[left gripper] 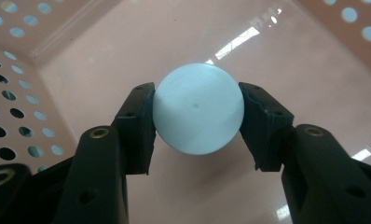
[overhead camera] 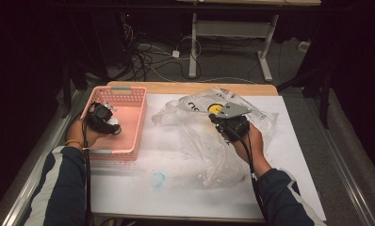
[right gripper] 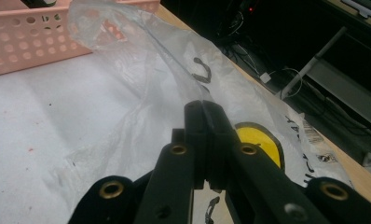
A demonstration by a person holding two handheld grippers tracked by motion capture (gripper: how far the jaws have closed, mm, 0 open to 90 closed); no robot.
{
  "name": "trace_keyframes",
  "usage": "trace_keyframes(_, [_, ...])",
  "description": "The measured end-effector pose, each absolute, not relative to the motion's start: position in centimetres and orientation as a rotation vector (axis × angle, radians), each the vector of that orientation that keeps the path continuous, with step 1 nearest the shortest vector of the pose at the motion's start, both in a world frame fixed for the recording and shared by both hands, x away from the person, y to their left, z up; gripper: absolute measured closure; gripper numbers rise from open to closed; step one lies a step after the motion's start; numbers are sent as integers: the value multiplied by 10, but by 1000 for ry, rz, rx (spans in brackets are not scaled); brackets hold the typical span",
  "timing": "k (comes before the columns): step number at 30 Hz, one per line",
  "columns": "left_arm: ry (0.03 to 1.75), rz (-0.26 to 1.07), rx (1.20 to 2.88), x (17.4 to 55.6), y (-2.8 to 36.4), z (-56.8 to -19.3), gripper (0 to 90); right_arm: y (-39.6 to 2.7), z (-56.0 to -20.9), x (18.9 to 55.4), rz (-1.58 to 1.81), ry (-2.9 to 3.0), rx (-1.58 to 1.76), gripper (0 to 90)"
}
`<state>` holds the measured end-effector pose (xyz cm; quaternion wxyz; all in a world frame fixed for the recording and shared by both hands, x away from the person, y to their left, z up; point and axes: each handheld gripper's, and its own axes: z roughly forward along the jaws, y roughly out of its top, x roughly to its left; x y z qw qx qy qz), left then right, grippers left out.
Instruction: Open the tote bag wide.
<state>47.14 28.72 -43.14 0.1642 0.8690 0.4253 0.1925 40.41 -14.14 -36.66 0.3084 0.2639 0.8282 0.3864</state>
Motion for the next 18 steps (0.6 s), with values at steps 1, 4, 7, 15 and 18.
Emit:
trace_keyframes(1, [1205,555,2478,471,287,-431,483,-141,-366,404,1022,2189,699,900])
trace_keyframes(4, [1188,586,2458,470,286,-428,483,-141,-366,403,1024,2188,685,900])
trace_keyframes(7, [1170,606,2433,468,284,-422,483,-139,-366,402,1025,2186,682,900])
trace_keyframes(15, [1084,644,2344,460,272,-407,483,-138,-366,403,1025,2185,675,900])
trace_keyframes(18, [1030,651,2306,454,261,-402,483,-138,-365,403,1022,2183,679,900])
